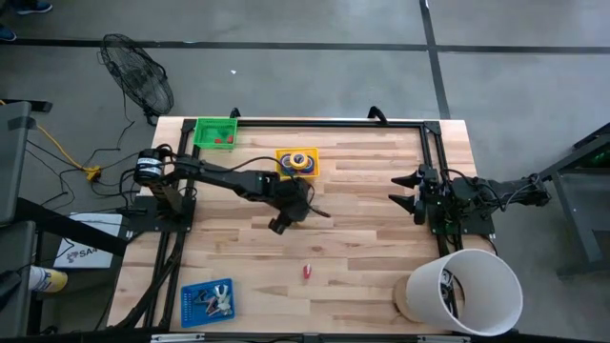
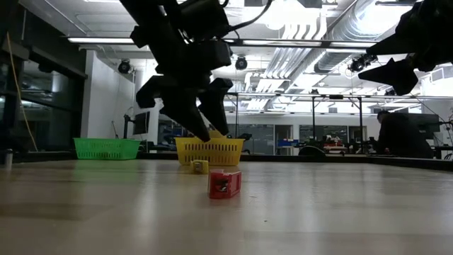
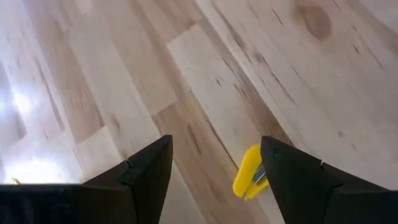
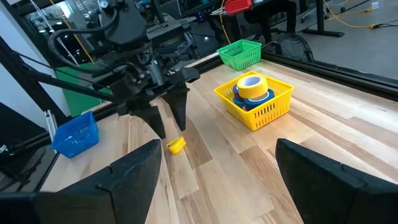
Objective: Pick and place Stapler, Stapler remover, tape
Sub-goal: Put the yellow stapler into the green bin
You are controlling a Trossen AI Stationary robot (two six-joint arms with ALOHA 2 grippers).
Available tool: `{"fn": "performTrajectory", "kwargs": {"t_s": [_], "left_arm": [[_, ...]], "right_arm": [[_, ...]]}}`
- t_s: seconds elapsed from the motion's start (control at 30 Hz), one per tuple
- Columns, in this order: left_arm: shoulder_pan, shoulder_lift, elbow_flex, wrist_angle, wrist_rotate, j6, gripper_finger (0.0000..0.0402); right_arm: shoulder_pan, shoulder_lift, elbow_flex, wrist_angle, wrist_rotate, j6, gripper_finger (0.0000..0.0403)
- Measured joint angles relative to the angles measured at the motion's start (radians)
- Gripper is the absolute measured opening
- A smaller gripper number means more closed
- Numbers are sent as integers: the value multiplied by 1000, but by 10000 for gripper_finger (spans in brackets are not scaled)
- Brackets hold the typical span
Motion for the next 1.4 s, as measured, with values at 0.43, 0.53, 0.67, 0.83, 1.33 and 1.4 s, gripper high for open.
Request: {"fn": "performTrajectory", "kwargs": {"t_s": [0.43,0.53,0.67,0.83,1.33,1.4], "left_arm": [[0,74,0,-26,44,170,239],[0,92,0,-28,54,193,239],[0,95,0,-28,56,207,239],[0,94,0,-28,56,207,239],[-1,82,8,-52,13,132,239],[-1,82,8,-54,7,132,239]], "right_arm": [[0,0,0,0,0,0,307],[0,0,0,0,0,0,307],[0,0,0,0,0,0,307],[0,0,0,0,0,0,307],[0,0,0,0,0,0,307],[0,0,0,0,0,0,307]]}}
